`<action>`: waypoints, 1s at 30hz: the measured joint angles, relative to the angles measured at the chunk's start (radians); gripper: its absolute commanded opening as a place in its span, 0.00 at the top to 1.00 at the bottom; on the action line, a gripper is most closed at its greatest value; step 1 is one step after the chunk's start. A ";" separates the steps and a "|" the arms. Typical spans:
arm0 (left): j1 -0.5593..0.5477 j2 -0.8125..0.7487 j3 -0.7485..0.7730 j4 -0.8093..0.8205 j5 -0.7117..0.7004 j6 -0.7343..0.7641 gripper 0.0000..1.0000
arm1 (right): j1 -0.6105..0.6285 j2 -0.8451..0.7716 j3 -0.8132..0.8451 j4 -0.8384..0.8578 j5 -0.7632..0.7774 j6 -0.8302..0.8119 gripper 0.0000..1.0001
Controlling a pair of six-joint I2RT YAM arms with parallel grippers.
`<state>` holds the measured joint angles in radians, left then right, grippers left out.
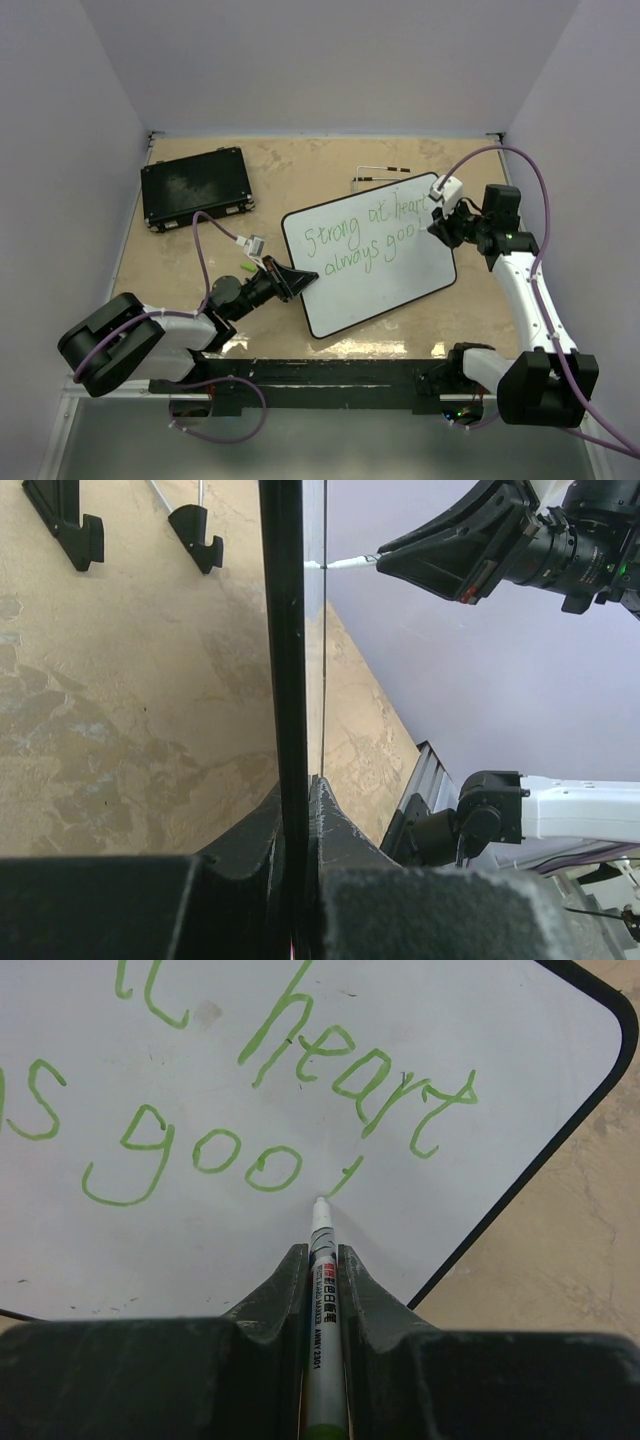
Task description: Write a sentence on the whiteboard
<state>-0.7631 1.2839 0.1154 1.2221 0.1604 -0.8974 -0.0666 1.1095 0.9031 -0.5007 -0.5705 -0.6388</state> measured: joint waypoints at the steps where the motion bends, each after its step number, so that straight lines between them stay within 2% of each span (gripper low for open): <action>1: 0.000 0.001 0.000 0.002 0.000 0.000 1.00 | 0.000 0.000 0.000 0.001 0.000 0.003 1.00; 14: 0.000 0.003 0.000 0.004 0.003 0.000 1.00 | 0.000 0.000 0.000 0.064 -0.015 0.048 1.00; 22: 0.000 0.005 0.000 0.004 0.002 -0.002 1.00 | 0.000 0.008 0.002 -0.003 -0.067 -0.010 1.00; 30: 0.002 0.006 0.000 0.004 0.002 -0.005 1.00 | 0.000 0.009 0.002 -0.041 -0.040 -0.030 1.00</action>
<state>-0.7612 1.2896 0.1154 1.2259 0.1627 -0.9020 -0.0666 1.1183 0.9047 -0.5419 -0.6102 -0.6685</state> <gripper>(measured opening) 0.084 0.146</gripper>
